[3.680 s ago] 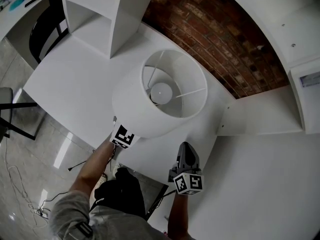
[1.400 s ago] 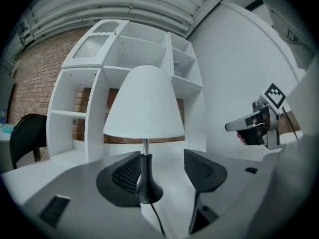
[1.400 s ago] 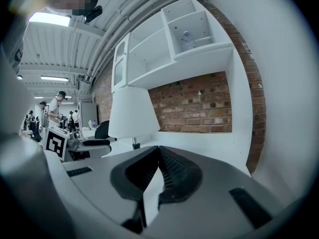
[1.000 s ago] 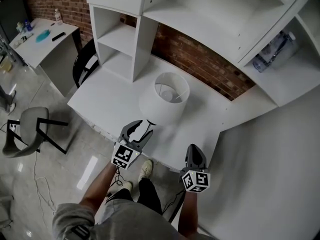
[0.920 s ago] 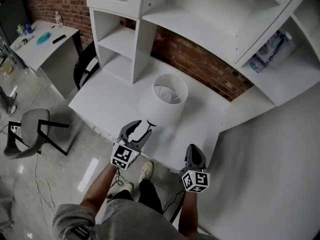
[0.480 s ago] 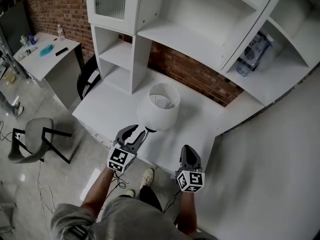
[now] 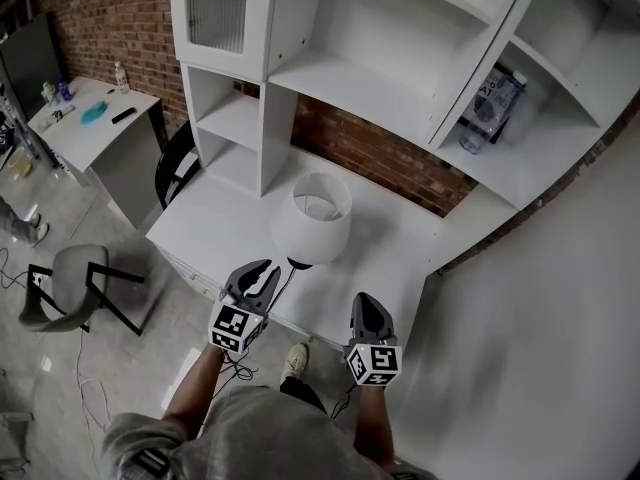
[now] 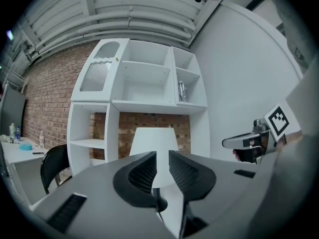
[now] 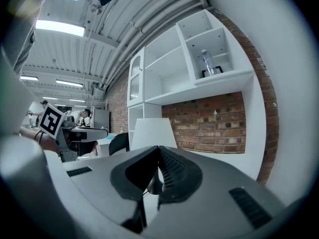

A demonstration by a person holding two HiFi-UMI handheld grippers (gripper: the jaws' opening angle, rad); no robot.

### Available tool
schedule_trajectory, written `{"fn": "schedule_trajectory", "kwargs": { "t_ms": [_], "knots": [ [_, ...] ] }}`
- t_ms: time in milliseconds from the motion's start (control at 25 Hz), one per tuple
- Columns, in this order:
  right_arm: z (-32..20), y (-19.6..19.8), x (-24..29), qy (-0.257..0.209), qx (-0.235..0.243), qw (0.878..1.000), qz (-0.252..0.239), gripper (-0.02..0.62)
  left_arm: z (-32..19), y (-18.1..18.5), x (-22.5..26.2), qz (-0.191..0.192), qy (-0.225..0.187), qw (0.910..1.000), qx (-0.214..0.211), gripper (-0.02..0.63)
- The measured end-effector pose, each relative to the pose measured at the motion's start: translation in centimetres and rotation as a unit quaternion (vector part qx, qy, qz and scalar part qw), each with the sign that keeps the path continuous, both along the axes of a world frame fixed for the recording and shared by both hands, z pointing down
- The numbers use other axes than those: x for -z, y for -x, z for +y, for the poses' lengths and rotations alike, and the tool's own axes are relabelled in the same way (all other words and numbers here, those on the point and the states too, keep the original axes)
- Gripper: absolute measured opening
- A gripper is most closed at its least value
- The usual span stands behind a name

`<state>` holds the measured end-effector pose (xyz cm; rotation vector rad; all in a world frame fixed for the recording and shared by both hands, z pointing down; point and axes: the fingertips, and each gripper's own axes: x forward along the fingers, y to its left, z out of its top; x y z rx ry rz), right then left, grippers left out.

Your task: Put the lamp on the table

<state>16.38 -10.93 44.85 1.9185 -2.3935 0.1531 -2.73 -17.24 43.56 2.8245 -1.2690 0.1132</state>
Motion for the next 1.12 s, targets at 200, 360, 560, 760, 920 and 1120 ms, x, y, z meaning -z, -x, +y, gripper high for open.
{"fn": "schedule_trajectory", "kwargs": {
  "t_ms": [200, 360, 560, 760, 920, 1120],
  "knots": [
    [0.3, 0.6, -0.1, 0.0, 0.006, 1.0, -0.006, 0.023, 0.7, 0.0, 0.4, 0.003, 0.002, 1.0, -0.004, 0.067],
    [0.6, 0.9, -0.3, 0.0, 0.005, 1.0, -0.007, 0.023, 1.3, 0.1, 0.5, 0.006, 0.007, 0.9999, -0.011, 0.054],
    [0.5, 1.1, -0.6, 0.0, 0.005, 1.0, -0.011, 0.023, 1.3, 0.4, 0.4, 0.006, 0.006, 0.9999, -0.008, 0.019],
    [0.1, 1.0, -0.5, -0.001, 0.006, 1.0, -0.012, 0.023, 1.1, 0.5, 0.1, 0.005, 0.012, 0.9999, -0.006, 0.005],
    [0.1, 1.1, -0.8, 0.006, 0.011, 1.0, -0.013, 0.021, 1.2, 0.6, -0.1, 0.001, 0.011, 0.9999, -0.006, 0.005],
    [0.0, 1.4, -0.7, 0.007, 0.013, 1.0, -0.01, 0.021, 1.4, 0.6, -0.3, -0.003, 0.015, 0.9999, -0.008, 0.005]
  ]
}}
